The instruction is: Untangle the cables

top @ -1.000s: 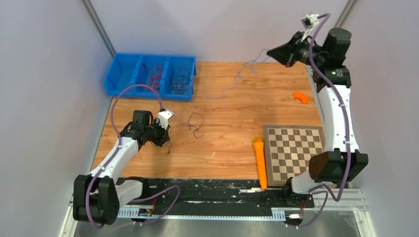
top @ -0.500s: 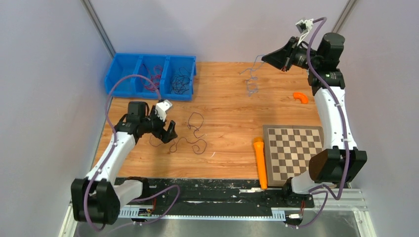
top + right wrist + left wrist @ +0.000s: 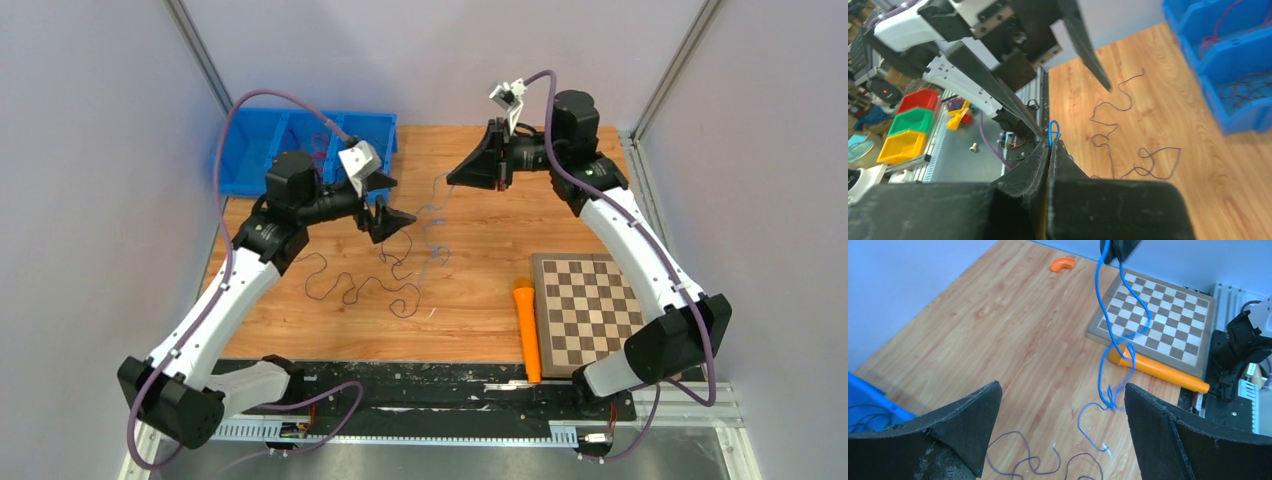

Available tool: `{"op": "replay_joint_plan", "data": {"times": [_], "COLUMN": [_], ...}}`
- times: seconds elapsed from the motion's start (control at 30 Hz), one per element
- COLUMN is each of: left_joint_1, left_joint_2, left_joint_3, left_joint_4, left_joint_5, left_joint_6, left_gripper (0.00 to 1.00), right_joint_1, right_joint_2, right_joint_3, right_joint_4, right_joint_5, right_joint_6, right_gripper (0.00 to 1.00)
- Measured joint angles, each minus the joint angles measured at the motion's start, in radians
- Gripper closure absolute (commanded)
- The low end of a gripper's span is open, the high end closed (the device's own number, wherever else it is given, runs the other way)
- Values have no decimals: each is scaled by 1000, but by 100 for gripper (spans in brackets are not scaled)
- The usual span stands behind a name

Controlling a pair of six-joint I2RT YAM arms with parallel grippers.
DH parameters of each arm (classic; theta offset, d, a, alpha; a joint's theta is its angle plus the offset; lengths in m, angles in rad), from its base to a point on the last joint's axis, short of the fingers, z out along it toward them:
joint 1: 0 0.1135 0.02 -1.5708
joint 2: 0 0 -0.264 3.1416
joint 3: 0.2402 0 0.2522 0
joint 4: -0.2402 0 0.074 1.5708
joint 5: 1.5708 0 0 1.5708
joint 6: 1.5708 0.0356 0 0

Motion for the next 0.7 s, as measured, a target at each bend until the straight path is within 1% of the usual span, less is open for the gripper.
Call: {"op": "replay_joint_plan", "data": {"times": [0.2,0.27,0.3,0.37,0.4,0.43,0.5,0.6,0.7], "left_joint_1": [-116,-139,-145,-147,-147,-147,-147,-146,-146], "left_joint_2": [143,174,179,179,179,179,170,115,34], "left_joint_3": [14,4,-8,-26,-31,-35,-51,-105,-140], "left_joint_4": [37,60,74,90,95,100,102,60,-58], "left_joint_5": [-16,3,16,46,63,83,113,135,135], "left_joint_6": [-64,-96,-114,-138,-145,-148,-145,-87,44], "left_gripper": [1,10,16,19,17,11,2,0,0], "right_joint_1": [106,128,139,147,147,147,147,145,146], "right_joint_2": [6,11,15,21,22,22,22,22,22], "right_joint_3": [-11,-11,-11,-12,-14,-17,-21,-21,-21], "right_joint_4": [-1,0,0,0,0,-1,-2,-1,-2], "right_joint_5": [2,3,4,6,8,9,9,10,13], "right_joint_6": [-6,-6,-7,-7,-8,-9,-11,-16,-20], "right_gripper": [100,100,100,100,100,100,100,100,100]}}
